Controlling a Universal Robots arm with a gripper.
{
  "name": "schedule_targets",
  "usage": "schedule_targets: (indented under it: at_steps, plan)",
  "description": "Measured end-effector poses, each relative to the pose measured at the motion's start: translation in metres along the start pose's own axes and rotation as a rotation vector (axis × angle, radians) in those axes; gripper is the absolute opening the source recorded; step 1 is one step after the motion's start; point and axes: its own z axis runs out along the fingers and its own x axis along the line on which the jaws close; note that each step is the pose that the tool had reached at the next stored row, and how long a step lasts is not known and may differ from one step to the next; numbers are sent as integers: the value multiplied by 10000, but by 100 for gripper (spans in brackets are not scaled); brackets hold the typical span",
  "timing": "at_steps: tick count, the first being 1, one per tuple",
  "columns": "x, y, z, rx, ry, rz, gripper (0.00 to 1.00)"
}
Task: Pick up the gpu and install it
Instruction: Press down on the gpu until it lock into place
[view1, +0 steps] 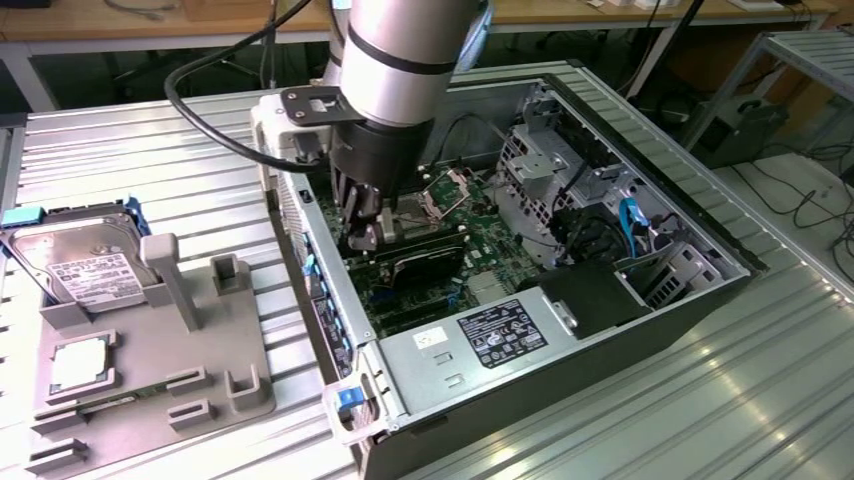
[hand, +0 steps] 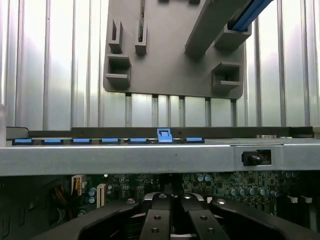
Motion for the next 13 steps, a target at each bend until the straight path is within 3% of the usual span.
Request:
schedule_targets:
  at_steps: [6, 9, 11, 13]
  plan:
    - [-30, -10, 80, 0, 0, -2, 11]
    - [-77, -47, 152, 1, -1, -1, 11]
    - [-91, -122, 210, -2, 3, -17, 11]
    - [-88, -152, 204, 7, 5, -28, 11]
